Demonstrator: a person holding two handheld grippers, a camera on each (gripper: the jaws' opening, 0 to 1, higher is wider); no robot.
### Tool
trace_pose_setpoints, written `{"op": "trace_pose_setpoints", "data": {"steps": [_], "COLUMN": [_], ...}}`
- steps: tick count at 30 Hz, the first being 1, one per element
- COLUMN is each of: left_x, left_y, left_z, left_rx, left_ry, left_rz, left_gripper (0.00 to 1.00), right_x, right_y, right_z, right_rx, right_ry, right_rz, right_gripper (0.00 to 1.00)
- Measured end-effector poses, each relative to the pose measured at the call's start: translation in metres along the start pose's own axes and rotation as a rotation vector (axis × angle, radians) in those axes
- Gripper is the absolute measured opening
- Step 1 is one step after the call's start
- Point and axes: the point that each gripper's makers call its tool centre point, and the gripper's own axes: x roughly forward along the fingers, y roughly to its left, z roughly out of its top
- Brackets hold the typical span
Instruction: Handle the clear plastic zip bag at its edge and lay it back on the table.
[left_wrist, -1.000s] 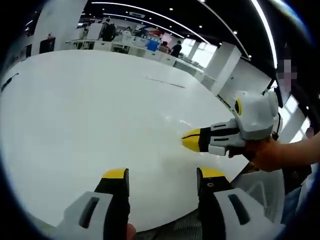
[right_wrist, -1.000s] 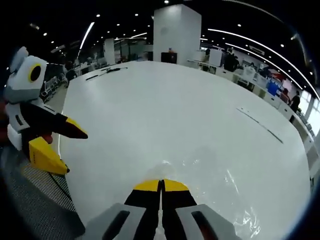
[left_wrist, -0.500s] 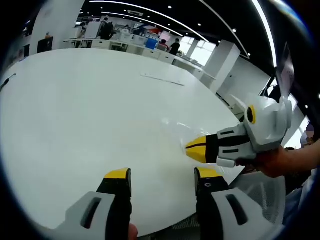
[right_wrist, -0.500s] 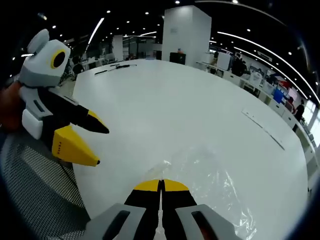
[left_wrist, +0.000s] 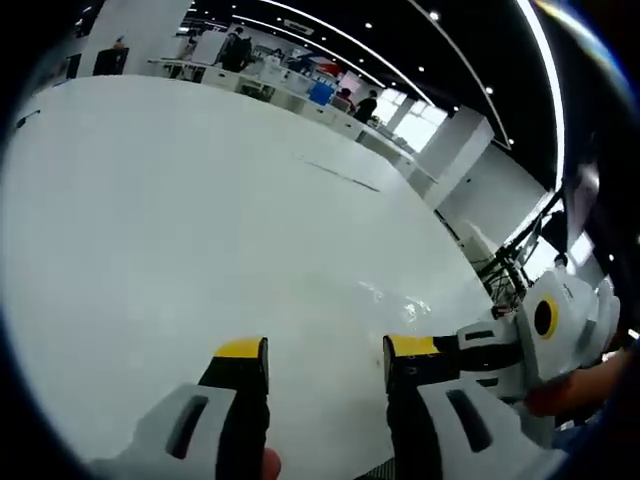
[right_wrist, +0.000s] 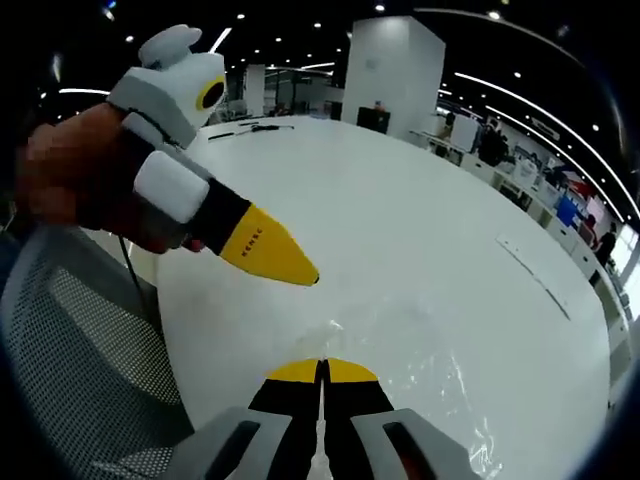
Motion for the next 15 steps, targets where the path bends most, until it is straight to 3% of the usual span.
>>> {"op": "trace_pose_setpoints", "data": {"steps": [4, 9, 15], "left_x": [0.006, 0.015, 0.024], "left_y": [0.008, 0.011, 0.022], "left_z": [0.009, 0.008, 0.004], "left_rx": [-0.159, -0.116, -0.155], "left_ry": [-0.04, -0.004, 0.019], "left_rz": [-0.009, -0.014, -0.004], "left_gripper": [0.44, 0.44, 0.42], "right_x": [0.0, -0.001, -0.002], "right_y": [0.009, 0.024, 0.03], "right_z": [0.0, 0.001, 0.003], "right_rx": [-0.015, -0.068, -0.08], "right_ry": [0.002, 0.004, -0.002], "right_rz": [0.017, 0.04, 0.057], "right_gripper": [0.0, 0.0, 0.0]}}
